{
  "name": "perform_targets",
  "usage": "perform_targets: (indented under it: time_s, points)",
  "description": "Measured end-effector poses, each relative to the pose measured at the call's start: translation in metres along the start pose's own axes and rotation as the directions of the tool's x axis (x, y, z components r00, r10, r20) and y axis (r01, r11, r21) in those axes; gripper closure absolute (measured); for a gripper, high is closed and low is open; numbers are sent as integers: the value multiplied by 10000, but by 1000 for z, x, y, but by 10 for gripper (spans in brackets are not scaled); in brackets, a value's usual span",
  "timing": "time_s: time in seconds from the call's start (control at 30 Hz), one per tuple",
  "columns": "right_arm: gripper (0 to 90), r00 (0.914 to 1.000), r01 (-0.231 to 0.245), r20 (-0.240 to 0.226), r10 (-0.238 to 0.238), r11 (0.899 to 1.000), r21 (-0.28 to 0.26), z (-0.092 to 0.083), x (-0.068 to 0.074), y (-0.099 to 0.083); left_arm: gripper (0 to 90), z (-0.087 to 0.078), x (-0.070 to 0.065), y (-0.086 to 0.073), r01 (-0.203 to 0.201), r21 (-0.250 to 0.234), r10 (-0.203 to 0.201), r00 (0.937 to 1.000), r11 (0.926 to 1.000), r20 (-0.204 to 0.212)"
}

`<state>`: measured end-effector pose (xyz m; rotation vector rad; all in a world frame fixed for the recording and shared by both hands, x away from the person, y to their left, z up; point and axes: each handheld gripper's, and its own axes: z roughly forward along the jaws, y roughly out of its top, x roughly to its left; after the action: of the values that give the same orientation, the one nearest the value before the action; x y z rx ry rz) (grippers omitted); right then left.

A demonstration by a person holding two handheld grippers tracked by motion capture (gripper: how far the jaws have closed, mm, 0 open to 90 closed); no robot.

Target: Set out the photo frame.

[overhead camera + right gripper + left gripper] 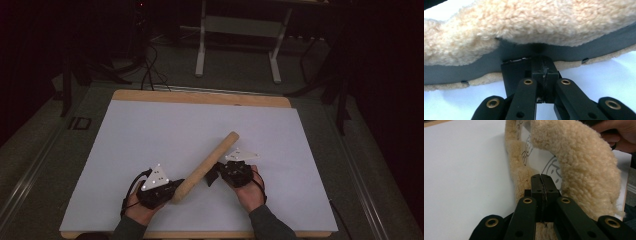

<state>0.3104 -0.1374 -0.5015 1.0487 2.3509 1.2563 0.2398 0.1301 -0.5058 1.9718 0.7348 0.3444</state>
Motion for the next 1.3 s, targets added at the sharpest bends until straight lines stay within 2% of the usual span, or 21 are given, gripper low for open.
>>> perform_targets:
  time_s: [0.57, 0.67, 0.87, 1.3]
  points:
    - [899, 9999, -40, -152, 40, 10000, -1, 0, 3, 0, 900, 6, -8, 1, -134, -73, 137, 9990, 9999, 418]
    - [899, 9999, -26, -158, 26, 10000, -26, 0, 4, 0, 900, 8, -11, 2, -86, -88, 91, 9980, 9999, 631]
    - [900, 9997, 4, -224, -4, 10000, -6, 0, 5, 1, 900, 12, -17, 4, -243, -69, 248, 9966, 9997, 789]
    - [900, 9996, 49, -269, -48, 10000, 38, 0, 7, 1, 900, 16, -21, 6, -350, -85, 355, 9963, 9994, 785]
